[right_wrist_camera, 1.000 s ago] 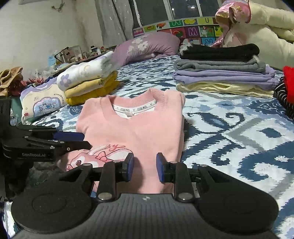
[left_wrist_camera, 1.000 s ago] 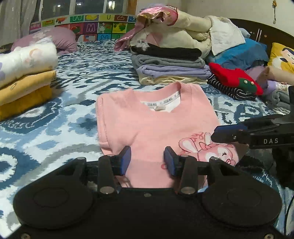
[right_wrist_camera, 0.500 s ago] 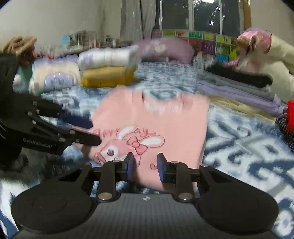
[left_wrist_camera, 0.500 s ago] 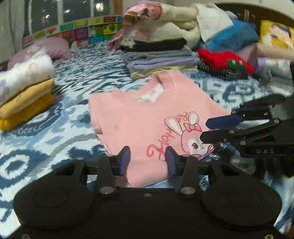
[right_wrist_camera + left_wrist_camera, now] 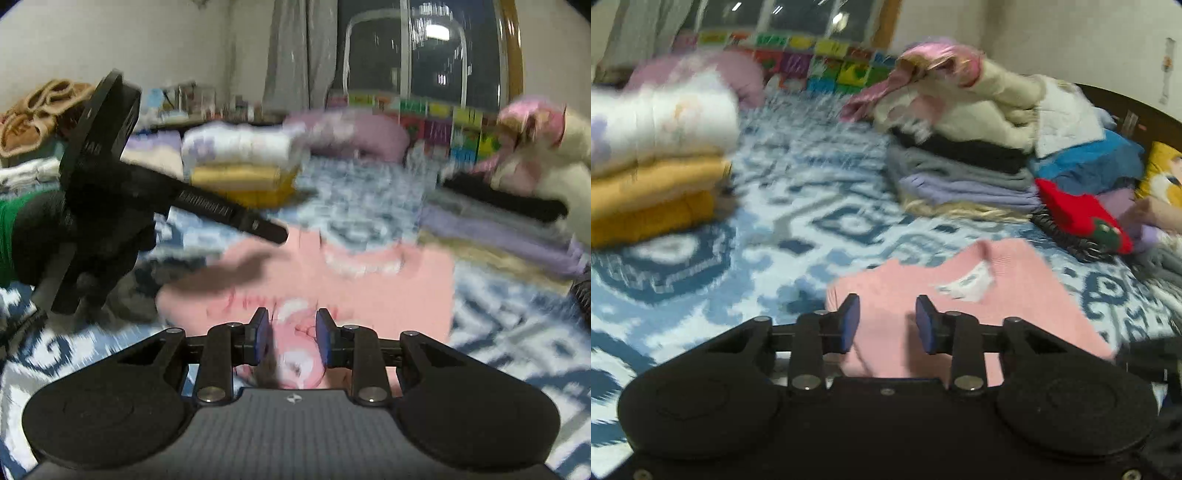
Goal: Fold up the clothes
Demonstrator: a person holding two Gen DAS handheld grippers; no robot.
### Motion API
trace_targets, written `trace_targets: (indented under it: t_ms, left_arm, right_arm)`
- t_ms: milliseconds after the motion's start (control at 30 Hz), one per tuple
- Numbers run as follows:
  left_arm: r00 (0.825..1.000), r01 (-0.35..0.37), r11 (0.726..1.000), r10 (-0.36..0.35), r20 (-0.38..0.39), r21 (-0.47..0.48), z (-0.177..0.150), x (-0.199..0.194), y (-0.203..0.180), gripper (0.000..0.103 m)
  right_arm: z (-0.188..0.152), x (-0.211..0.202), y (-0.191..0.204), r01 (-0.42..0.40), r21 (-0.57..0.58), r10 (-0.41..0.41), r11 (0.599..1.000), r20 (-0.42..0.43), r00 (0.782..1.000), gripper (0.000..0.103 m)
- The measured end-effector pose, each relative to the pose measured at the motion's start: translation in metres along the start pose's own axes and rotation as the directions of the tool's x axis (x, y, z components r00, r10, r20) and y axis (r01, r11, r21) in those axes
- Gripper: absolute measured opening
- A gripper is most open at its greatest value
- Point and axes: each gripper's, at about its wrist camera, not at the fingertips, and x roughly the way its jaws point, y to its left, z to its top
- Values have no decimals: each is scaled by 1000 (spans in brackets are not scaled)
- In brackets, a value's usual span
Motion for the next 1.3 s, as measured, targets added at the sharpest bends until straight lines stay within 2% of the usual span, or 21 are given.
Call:
trace_targets:
  t_ms: [33, 167, 333, 367, 400, 467, 500, 567, 700, 767, 833, 900, 1000, 1100, 1167, 1233, 1300]
  left_arm:
    - [1000, 11, 1000, -11, -13, -19, 2, 7, 4, 30]
    - [998, 41, 997, -44, -45, -62, 6, 26, 13, 33]
    - [1000, 13, 1000, -14, -19, -11, 5, 18, 2, 35]
    - [1000, 1, 1000, -1, -4, -11, 6, 12, 1, 45]
    - [1000, -21, 1000, 21, 14, -22, 8, 4, -1, 61]
    - [998, -57, 998, 59, 36, -39, 10, -13, -8, 74]
    - [997, -68, 997, 70, 33, -38, 10, -20, -13, 75]
    - [995, -92, 995, 93, 22, -30, 7, -31, -21, 75]
    - [991, -132, 988, 133, 12, -85, -5, -48, -27, 73]
    - [990, -134, 987, 136, 24, -93, -12, -57, -33, 72]
    - [993, -103, 994, 105, 50, -43, -17, -62, -43, 72]
    - [994, -89, 995, 86, 59, 38, -19, -59, -54, 72]
    - [998, -64, 996, 62, 27, 66, -23, -46, -54, 72]
    - [997, -64, 992, 67, -22, 110, -31, -34, -54, 72]
    - [997, -63, 989, 69, -41, 132, -35, -29, -54, 71]
    - [997, -52, 991, 59, -49, 126, -36, -27, -51, 71]
    - [997, -40, 992, 46, -56, 118, -36, -25, -48, 71]
  right_arm:
    - [-2, 5, 0, -2, 2, 2, 1000, -23, 1000, 29]
    - [-1, 5, -2, -8, 15, 8, 1000, -26, 1000, 29]
    - [-1, 4, -1, -9, 22, 9, 1000, -17, 1000, 29]
    - [-1, 1, -2, -14, 30, 14, 999, -5, 1000, 30]
    - [-1, -3, -4, -20, 39, 20, 999, 9, 1000, 31]
    - [0, -18, -8, -27, 80, 23, 996, 50, 998, 35]
    - [1, -26, -11, -30, 100, 23, 994, 71, 997, 36]
    - [4, -37, -19, -11, 141, -4, 990, 107, 994, 40]
    - [13, -38, -48, 13, 238, -47, 971, 135, 990, 40]
    - [23, -31, -55, 16, 196, -40, 981, 115, 993, 39]
    - [36, -25, -61, 33, 132, -46, 991, 102, 994, 38]
    - [44, -18, -74, 12, 142, -27, 990, 98, 995, 38]
    - [50, 7, -93, -11, 136, 1, 991, 74, 997, 38]
    - [49, 36, -110, -28, 148, 23, 989, 36, 999, 37]
    - [38, 51, -128, -38, 243, 37, 969, 8, 999, 36]
    - [22, 61, -149, -69, 377, 77, 923, -5, 997, 31]
    - [16, 65, -163, -105, 464, 116, 880, 5, 993, 27]
